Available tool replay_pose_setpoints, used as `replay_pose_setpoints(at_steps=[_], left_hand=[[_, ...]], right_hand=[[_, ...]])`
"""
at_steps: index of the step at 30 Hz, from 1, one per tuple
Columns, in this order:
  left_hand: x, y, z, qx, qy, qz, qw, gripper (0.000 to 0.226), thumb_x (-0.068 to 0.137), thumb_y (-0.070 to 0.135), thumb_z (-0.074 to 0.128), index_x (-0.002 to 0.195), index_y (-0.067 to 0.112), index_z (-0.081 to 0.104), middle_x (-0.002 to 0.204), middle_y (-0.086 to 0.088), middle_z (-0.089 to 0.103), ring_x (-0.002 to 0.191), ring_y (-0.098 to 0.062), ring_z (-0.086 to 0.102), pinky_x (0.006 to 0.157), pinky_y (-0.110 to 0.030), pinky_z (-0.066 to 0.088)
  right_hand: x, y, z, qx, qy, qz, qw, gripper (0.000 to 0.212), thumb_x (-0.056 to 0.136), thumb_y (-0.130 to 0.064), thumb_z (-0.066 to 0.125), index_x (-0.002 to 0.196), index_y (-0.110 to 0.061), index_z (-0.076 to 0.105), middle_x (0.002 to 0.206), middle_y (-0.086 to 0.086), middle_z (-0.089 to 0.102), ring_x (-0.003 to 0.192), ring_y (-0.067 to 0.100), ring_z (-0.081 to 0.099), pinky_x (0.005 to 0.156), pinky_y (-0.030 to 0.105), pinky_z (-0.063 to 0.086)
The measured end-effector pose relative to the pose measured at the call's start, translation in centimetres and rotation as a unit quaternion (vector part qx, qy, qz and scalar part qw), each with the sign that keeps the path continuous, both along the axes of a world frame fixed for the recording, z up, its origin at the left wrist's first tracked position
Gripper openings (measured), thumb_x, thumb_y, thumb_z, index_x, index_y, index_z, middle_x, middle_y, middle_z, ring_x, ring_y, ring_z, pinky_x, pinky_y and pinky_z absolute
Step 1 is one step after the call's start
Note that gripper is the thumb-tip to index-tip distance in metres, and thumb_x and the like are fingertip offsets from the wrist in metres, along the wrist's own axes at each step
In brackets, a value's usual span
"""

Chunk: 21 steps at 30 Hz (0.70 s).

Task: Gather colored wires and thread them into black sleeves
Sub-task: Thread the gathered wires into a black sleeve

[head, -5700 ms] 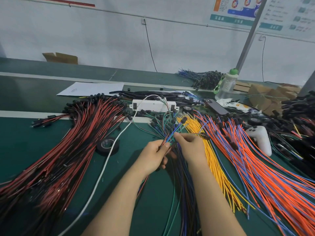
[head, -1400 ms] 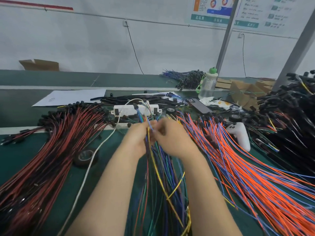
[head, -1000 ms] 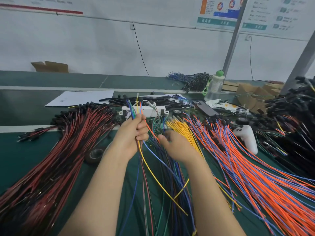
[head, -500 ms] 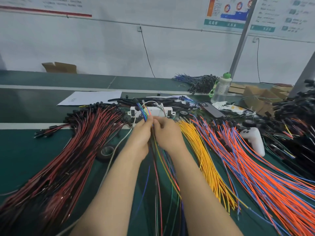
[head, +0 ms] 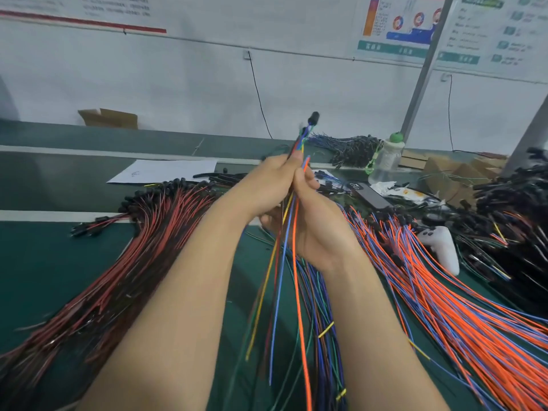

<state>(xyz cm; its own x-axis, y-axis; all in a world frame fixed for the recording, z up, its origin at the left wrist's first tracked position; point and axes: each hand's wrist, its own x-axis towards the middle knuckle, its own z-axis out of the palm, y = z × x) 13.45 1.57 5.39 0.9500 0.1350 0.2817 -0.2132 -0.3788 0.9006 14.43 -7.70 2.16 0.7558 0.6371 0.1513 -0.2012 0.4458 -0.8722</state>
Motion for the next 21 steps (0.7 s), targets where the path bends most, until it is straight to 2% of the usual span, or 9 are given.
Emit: replay_pose_setpoints(at_steps=[4,7,9,11,13,15,17,19,21], left_hand=[[0.0,-0.2,0.5,-0.003,-0.015,-0.040,0.999,0.042,0.104,0.027,0.029,0.103,-0.001,0.060,0.094,-0.004,0.073,0.076,-0.009,0.066,0.074,-0.021,0.051],[-0.2,-0.4,0.7,0.021,-0.003,-0.039,0.999,0.040,0.104,0.028,0.030,0.102,0.005,0.062,0.093,-0.005,0.070,0.068,-0.010,0.062,0.051,-0.012,0.044],[0.0,-0.7,1.2,0.165,0.014,0.016,0.986,0.046,0.103,0.035,0.025,0.106,0.007,0.062,0.099,-0.007,0.066,0.079,-0.018,0.057,0.050,-0.019,0.037],[0.2,-1.2,1.3,0.273,0.036,0.048,0.960,0.055,0.103,0.040,0.017,0.104,0.009,0.062,0.104,-0.010,0.065,0.095,-0.023,0.059,0.066,-0.023,0.035],[-0.1,-2.3,1.0,0.270,0.069,0.052,0.959,0.063,0.099,0.052,0.012,0.093,0.014,0.062,0.093,-0.010,0.068,0.091,-0.024,0.065,0.078,-0.027,0.042],[-0.2,-3.3,0.2,0.225,0.070,0.052,0.971,0.063,0.096,0.059,0.014,0.117,0.020,0.058,0.116,-0.011,0.065,0.109,-0.023,0.060,0.091,-0.030,0.039],[-0.2,-3.5,-1.0,0.175,0.076,0.028,0.981,0.059,0.096,0.057,0.021,0.137,0.019,0.040,0.133,-0.010,0.055,0.117,-0.024,0.056,0.089,-0.028,0.039],[-1.0,-2.8,-2.4,0.086,0.117,-0.065,0.987,0.044,0.098,0.050,0.029,0.127,0.020,0.043,0.105,-0.003,0.067,0.076,-0.015,0.068,0.065,-0.022,0.049],[-1.9,-1.6,-3.5,0.028,0.150,-0.157,0.976,0.027,0.102,0.037,0.032,0.106,0.018,0.051,0.068,0.002,0.059,0.041,-0.004,0.045,0.041,-0.015,0.035]], right_hand=[[-0.4,0.2,0.5,-0.010,-0.032,-0.079,0.996,0.033,0.105,-0.029,0.030,0.119,-0.011,0.053,0.102,0.011,0.063,0.090,0.028,0.060,0.083,0.045,0.052],[-0.7,0.3,0.5,0.017,-0.023,-0.102,0.994,0.032,0.105,-0.026,0.028,0.122,-0.010,0.050,0.096,0.012,0.060,0.077,0.022,0.059,0.071,0.038,0.053],[-0.6,0.3,0.5,0.068,0.029,-0.084,0.994,0.034,0.105,-0.028,0.028,0.121,-0.010,0.052,0.100,0.010,0.062,0.079,0.017,0.060,0.068,0.029,0.052],[-0.4,0.2,0.6,0.099,0.089,-0.068,0.989,0.035,0.104,-0.034,0.031,0.106,-0.012,0.058,0.092,0.007,0.063,0.075,0.014,0.060,0.060,0.024,0.052],[0.1,0.3,0.6,0.099,0.126,-0.108,0.981,0.033,0.102,-0.037,0.038,0.081,-0.015,0.053,0.071,0.003,0.048,0.057,0.012,0.046,0.044,0.019,0.040],[0.9,0.3,0.4,0.050,0.104,-0.220,0.969,0.033,0.102,-0.031,0.041,0.073,-0.017,0.046,0.066,0.002,0.040,0.056,0.012,0.039,0.043,0.021,0.036],[2.0,0.0,0.4,0.063,0.096,-0.295,0.948,0.035,0.102,-0.028,0.041,0.070,-0.016,0.044,0.061,0.002,0.044,0.056,0.015,0.045,0.049,0.022,0.040],[3.1,-0.7,0.8,0.170,0.123,-0.298,0.931,0.038,0.104,-0.027,0.037,0.069,-0.015,0.038,0.049,-0.001,0.041,0.044,0.014,0.044,0.045,0.019,0.037],[4.4,-1.9,0.9,0.212,0.106,-0.305,0.923,0.039,0.105,-0.027,0.032,0.068,-0.016,0.033,0.041,-0.006,0.033,0.035,0.008,0.036,0.038,0.014,0.030]])
